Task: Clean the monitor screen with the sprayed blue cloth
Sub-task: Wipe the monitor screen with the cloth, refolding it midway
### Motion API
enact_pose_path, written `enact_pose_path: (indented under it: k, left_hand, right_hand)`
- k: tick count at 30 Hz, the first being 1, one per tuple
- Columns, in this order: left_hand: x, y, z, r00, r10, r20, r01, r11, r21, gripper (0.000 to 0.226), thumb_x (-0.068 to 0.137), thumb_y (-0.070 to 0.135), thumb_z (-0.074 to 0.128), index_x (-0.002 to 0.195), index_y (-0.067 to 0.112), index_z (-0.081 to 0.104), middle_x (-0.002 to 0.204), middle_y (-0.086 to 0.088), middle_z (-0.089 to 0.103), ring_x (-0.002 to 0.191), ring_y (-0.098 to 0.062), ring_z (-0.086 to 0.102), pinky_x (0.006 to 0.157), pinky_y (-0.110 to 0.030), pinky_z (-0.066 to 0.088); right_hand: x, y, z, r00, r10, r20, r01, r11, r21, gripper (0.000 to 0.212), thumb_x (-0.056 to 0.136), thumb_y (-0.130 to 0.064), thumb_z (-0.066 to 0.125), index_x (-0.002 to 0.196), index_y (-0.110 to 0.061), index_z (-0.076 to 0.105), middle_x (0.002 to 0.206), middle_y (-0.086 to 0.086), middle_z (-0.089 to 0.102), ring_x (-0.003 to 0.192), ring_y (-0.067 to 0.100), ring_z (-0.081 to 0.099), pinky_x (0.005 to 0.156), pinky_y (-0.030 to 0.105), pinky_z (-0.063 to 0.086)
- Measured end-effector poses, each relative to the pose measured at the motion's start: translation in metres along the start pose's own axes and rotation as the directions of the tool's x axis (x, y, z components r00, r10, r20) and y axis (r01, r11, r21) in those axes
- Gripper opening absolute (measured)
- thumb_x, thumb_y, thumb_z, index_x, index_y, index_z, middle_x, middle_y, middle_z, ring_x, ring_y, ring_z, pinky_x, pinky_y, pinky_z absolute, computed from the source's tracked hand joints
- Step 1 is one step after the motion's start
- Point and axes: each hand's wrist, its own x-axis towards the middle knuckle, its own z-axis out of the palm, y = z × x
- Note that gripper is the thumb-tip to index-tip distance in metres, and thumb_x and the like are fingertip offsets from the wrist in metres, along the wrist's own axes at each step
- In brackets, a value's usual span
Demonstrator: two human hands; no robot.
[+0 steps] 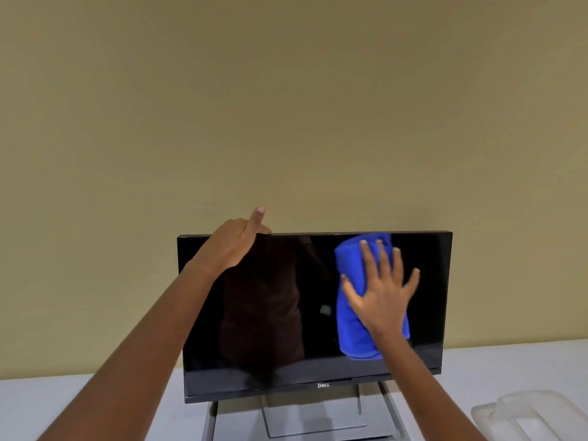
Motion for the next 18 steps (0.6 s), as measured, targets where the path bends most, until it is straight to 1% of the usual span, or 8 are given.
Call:
enact_pose_path:
  k: [1,3,6,8,11,14,16,18]
  left_hand:
    - [-0.004,-0.009,-0.008,1.0,-0.004,-0.026,0.005,1.0,0.016,0.077,0.091,0.054,0.004,0.11,0.017,0.068,0.118,-0.013,0.067,0.116,-0.025,0.055,0.095,-0.026,0.031]
    - [-0.011,-0.024,-0.02,0.998,-0.026,-0.059,0.028,0.999,0.043,0.075,0.091,0.054,0.004,0.109,0.019,0.069,0.118,-0.011,0.067,0.116,-0.025,0.056,0.102,-0.031,0.034]
    - [-0.019,-0.035,-0.025,0.998,-0.041,-0.049,0.044,0.998,0.054,0.071,0.092,0.054,0.005,0.114,0.024,0.066,0.127,-0.007,0.062,0.125,-0.024,0.049,0.108,-0.036,0.029]
    - [-0.02,-0.036,-0.024,0.999,-0.036,-0.028,0.037,0.999,0.039,0.071,0.092,0.054,0.005,0.118,0.023,0.063,0.132,-0.005,0.058,0.131,-0.024,0.043,0.111,-0.036,0.025]
    - [-0.019,-0.035,-0.024,1.0,-0.03,-0.006,0.03,0.999,0.019,0.07,0.093,0.052,0.005,0.12,0.021,0.062,0.134,-0.006,0.056,0.132,-0.024,0.041,0.111,-0.035,0.023]
    - [-0.019,-0.037,-0.023,1.0,-0.011,-0.026,0.012,0.999,0.033,0.066,0.096,0.047,0.007,0.12,0.019,0.062,0.131,-0.005,0.059,0.128,-0.023,0.045,0.099,-0.026,0.026]
    - [-0.018,-0.038,-0.02,0.999,0.004,-0.037,-0.003,0.999,0.043,0.064,0.097,0.045,0.009,0.12,0.018,0.062,0.129,-0.004,0.061,0.125,-0.022,0.048,0.093,-0.023,0.026]
    - [-0.017,-0.039,-0.02,0.999,0.004,-0.031,-0.003,1.0,0.031,0.062,0.097,0.045,0.011,0.12,0.018,0.062,0.129,-0.003,0.061,0.124,-0.02,0.048,0.092,-0.021,0.026]
  right_hand:
    - [0.001,0.007,-0.002,0.997,0.077,0.004,-0.078,0.997,0.027,0.067,0.079,-0.056,0.038,0.139,-0.025,0.041,0.143,0.005,0.046,0.134,0.034,0.038,0.1,0.068,0.026]
    - [0.0,0.01,-0.003,0.986,0.166,0.002,-0.166,0.983,0.08,0.068,0.08,-0.055,0.036,0.139,-0.02,0.04,0.143,0.01,0.045,0.134,0.036,0.036,0.101,0.067,0.027]
    - [-0.003,-0.012,-0.003,0.981,0.191,-0.033,-0.181,0.963,0.199,0.068,0.081,-0.049,0.038,0.138,-0.012,0.042,0.14,0.017,0.047,0.13,0.041,0.039,0.092,0.06,0.042]
    - [-0.007,-0.039,-0.002,0.989,0.136,-0.052,-0.121,0.966,0.227,0.067,0.08,-0.048,0.041,0.135,-0.01,0.045,0.137,0.017,0.05,0.127,0.042,0.044,0.084,0.054,0.047]
    - [-0.012,-0.087,0.0,0.995,0.084,-0.056,-0.069,0.969,0.236,0.066,0.08,-0.049,0.044,0.135,-0.013,0.047,0.136,0.013,0.052,0.124,0.039,0.047,0.081,0.049,0.047]
    - [-0.022,-0.136,0.005,0.998,0.031,-0.047,-0.018,0.968,0.251,0.066,0.078,-0.051,0.045,0.136,-0.019,0.043,0.14,0.011,0.048,0.127,0.032,0.041,0.086,0.047,0.046]
    - [-0.032,-0.164,0.009,0.996,-0.079,-0.047,0.088,0.968,0.236,0.068,0.076,-0.053,0.047,0.136,-0.022,0.041,0.141,0.01,0.047,0.128,0.027,0.035,0.09,0.046,0.045]
    - [-0.039,-0.187,0.012,0.968,-0.245,-0.057,0.251,0.946,0.204,0.067,0.071,-0.054,0.054,0.13,-0.023,0.047,0.136,0.008,0.054,0.127,0.026,0.037,0.089,0.044,0.047]
